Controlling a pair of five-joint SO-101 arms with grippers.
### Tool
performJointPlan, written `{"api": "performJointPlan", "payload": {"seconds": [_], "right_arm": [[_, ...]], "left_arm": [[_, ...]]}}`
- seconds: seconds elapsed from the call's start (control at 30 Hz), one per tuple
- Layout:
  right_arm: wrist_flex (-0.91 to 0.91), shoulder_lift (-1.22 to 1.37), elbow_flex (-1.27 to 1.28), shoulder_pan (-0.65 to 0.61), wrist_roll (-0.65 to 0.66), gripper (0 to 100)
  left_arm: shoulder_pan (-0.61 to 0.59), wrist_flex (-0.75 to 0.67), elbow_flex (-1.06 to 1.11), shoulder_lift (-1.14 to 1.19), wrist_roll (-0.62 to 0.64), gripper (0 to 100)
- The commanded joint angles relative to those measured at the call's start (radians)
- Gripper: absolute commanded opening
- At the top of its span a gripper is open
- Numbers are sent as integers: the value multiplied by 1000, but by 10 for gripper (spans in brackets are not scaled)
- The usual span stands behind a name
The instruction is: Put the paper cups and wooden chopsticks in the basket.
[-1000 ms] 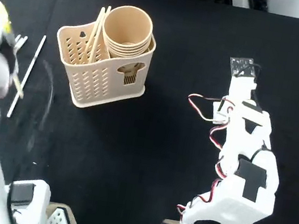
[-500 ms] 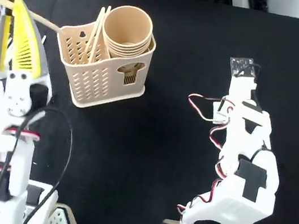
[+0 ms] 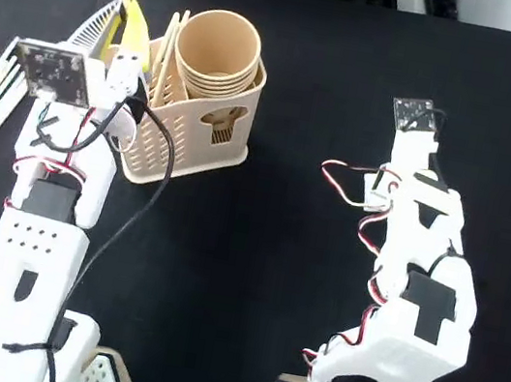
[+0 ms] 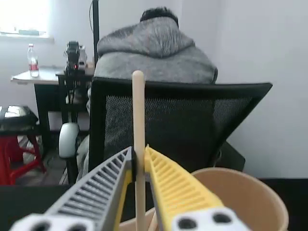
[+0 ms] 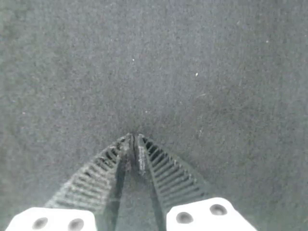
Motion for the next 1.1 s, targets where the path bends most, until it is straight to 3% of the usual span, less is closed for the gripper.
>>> {"api": "performJointPlan", "payload": {"seconds": [0.0, 0.13, 0.37, 0.57, 0.73, 0.9, 1.07], "right_arm": [[-5, -54, -4, 2, 9, 14], [-5, -54, -4, 2, 9, 14], [-5, -54, -4, 2, 9, 14], [-5, -54, -4, 2, 9, 14], [-5, -54, -4, 2, 9, 14], [-5, -54, -4, 2, 9, 14], [-5, -54, -4, 2, 9, 14]], "left_arm": [[4, 222, -143, 6, 41, 217], [-45, 608, -401, 9, 104, 241], [-205, 1077, -842, 137, 94, 242], [-355, 1392, -1116, 522, -98, 242], [-426, 1553, -1351, 911, -230, 241], [-461, 1669, -1682, 1255, -249, 241], [-458, 1686, -1972, 1588, -249, 241]]}}
